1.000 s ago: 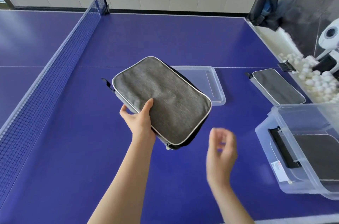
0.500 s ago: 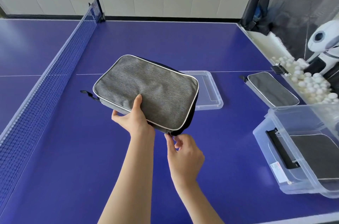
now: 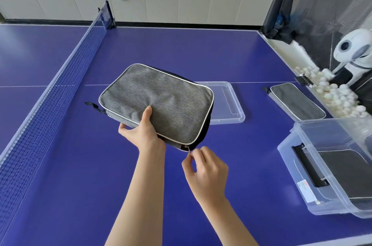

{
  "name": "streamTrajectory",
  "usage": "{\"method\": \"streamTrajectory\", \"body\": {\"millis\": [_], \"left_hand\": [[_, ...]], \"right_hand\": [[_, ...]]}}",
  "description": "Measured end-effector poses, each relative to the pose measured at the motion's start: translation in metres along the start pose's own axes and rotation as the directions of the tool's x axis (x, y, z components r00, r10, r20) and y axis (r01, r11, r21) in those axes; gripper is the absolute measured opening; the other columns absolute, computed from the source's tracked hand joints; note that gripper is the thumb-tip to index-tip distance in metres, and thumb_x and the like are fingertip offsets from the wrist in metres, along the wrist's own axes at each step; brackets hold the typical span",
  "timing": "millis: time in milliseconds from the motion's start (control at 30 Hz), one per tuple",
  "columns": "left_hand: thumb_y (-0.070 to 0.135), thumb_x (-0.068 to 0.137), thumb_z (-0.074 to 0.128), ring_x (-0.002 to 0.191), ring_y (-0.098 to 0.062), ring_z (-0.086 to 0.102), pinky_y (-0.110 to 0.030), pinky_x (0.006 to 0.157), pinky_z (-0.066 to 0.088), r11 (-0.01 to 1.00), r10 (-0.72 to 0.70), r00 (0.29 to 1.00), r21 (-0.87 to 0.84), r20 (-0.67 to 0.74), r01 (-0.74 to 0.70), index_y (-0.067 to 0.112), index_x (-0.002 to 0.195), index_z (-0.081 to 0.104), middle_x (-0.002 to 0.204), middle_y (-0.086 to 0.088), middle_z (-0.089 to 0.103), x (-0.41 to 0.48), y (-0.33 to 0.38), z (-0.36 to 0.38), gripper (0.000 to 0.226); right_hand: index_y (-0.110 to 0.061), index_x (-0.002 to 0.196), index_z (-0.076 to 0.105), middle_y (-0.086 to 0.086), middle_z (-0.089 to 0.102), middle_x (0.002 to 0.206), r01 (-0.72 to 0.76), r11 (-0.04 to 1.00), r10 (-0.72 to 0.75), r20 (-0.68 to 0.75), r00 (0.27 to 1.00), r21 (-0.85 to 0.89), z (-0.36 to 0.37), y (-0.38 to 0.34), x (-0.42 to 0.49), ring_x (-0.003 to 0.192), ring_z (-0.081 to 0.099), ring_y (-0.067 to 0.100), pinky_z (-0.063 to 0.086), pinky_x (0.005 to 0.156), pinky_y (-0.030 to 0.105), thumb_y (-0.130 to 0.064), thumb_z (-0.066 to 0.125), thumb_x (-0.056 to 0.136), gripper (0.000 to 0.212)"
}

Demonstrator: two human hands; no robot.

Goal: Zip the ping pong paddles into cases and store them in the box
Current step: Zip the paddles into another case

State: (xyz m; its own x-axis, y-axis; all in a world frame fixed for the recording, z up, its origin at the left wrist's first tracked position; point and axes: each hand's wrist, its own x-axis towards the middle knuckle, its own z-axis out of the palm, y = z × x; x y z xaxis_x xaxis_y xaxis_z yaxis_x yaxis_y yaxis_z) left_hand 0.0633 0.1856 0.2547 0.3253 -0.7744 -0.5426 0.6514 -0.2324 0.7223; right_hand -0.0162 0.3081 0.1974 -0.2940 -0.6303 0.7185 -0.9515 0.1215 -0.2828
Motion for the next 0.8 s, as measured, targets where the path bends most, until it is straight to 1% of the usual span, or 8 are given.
{"method": "streamTrajectory", "body": {"millis": [167, 267, 400, 467, 533, 633, 700, 800], "left_hand": [[0.014, 0.070, 0.083, 0.093, -0.015, 0.068, -0.041, 0.079, 0.059, 1.000, -0.028, 0.998, 0.009, 0.060, 0.028, 0.027, 0.122, 0.040, 0.108, 0.006, 0.062, 0.004, 0.011, -0.006, 0.070], [0.014, 0.070, 0.083, 0.094, -0.015, 0.068, -0.036, 0.078, 0.058, 0.999, -0.035, 0.995, 0.037, 0.089, 0.032, 0.023, 0.127, 0.041, 0.110, 0.004, 0.064, 0.003, 0.014, -0.007, 0.071], [0.013, 0.069, 0.083, 0.097, -0.015, 0.068, -0.036, 0.084, 0.058, 0.999, -0.010, 0.995, 0.053, 0.098, 0.004, 0.019, 0.129, 0.043, 0.114, 0.002, 0.065, 0.002, 0.018, -0.002, 0.072], [0.012, 0.069, 0.083, 0.097, -0.015, 0.067, -0.035, 0.084, 0.058, 0.999, -0.004, 0.994, 0.049, 0.107, -0.001, 0.019, 0.130, 0.044, 0.114, 0.002, 0.064, 0.002, 0.019, 0.000, 0.072], [0.013, 0.069, 0.083, 0.098, -0.016, 0.068, -0.035, 0.082, 0.058, 0.999, -0.007, 0.993, 0.042, 0.121, 0.002, 0.018, 0.129, 0.045, 0.114, 0.002, 0.065, 0.003, 0.020, 0.000, 0.072], [0.014, 0.070, 0.083, 0.095, -0.015, 0.068, -0.032, 0.073, 0.058, 0.999, -0.030, 0.989, 0.028, 0.147, 0.026, 0.017, 0.127, 0.048, 0.110, 0.003, 0.067, 0.005, 0.021, -0.002, 0.066], [0.014, 0.073, 0.081, 0.093, -0.015, 0.069, -0.029, 0.069, 0.057, 0.999, -0.049, 0.980, 0.007, 0.190, 0.049, 0.016, 0.123, 0.049, 0.110, 0.003, 0.068, 0.005, 0.021, -0.003, 0.059], [0.014, 0.074, 0.080, 0.097, -0.016, 0.069, -0.032, 0.075, 0.057, 0.997, -0.063, 0.967, -0.016, 0.247, 0.069, 0.016, 0.121, 0.049, 0.116, 0.000, 0.068, 0.004, 0.020, -0.003, 0.056]], "right_hand": [[-0.010, 0.056, 0.049, -0.001, 0.040, 0.053, -0.037, 0.999, 0.036, -0.027, 0.999, -0.023, -0.013, 0.017, 0.009, 0.048, 0.026, 0.014, 0.018, 0.043, 0.022, -0.009, 0.063, 0.077, 0.026], [-0.010, 0.057, 0.049, -0.001, 0.040, 0.054, -0.042, 0.998, 0.040, -0.039, 0.998, -0.051, -0.015, 0.025, 0.020, 0.048, 0.027, 0.015, 0.018, 0.043, 0.022, -0.012, 0.062, 0.080, 0.026], [-0.011, 0.058, 0.050, -0.001, 0.042, 0.056, -0.051, 0.996, 0.046, -0.069, 0.997, -0.070, -0.017, 0.029, 0.034, 0.049, 0.036, 0.017, 0.022, 0.039, 0.023, -0.014, 0.062, 0.081, 0.026], [-0.010, 0.060, 0.051, -0.002, 0.050, 0.064, -0.055, 0.998, 0.052, -0.072, 0.996, -0.036, -0.018, 0.027, 0.039, 0.059, 0.045, 0.017, 0.029, 0.039, 0.024, -0.015, 0.060, 0.082, 0.024], [-0.007, 0.063, 0.051, -0.002, 0.065, 0.089, -0.081, 0.986, 0.087, -0.035, 0.996, 0.147, -0.019, 0.025, 0.041, 0.078, 0.055, 0.015, 0.041, 0.051, 0.020, -0.015, 0.056, 0.083, 0.023], [-0.006, 0.067, 0.047, 0.002, 0.063, 0.125, -0.130, 0.889, 0.112, 0.067, 0.991, 0.439, -0.023, 0.026, 0.042, 0.109, 0.060, 0.007, 0.046, 0.081, 0.014, -0.014, 0.054, 0.088, 0.023], [-0.006, 0.068, 0.046, 0.003, 0.060, 0.130, -0.132, 0.865, 0.121, 0.055, 0.991, 0.485, -0.025, 0.024, 0.041, 0.118, 0.058, 0.007, 0.044, 0.088, 0.015, -0.012, 0.053, 0.089, 0.023], [-0.004, 0.071, 0.049, 0.007, 0.063, 0.126, -0.110, 0.843, 0.119, 0.016, 0.993, 0.526, -0.028, 0.018, 0.038, 0.122, 0.056, 0.013, 0.039, 0.097, 0.013, -0.011, 0.052, 0.089, 0.020]]}}
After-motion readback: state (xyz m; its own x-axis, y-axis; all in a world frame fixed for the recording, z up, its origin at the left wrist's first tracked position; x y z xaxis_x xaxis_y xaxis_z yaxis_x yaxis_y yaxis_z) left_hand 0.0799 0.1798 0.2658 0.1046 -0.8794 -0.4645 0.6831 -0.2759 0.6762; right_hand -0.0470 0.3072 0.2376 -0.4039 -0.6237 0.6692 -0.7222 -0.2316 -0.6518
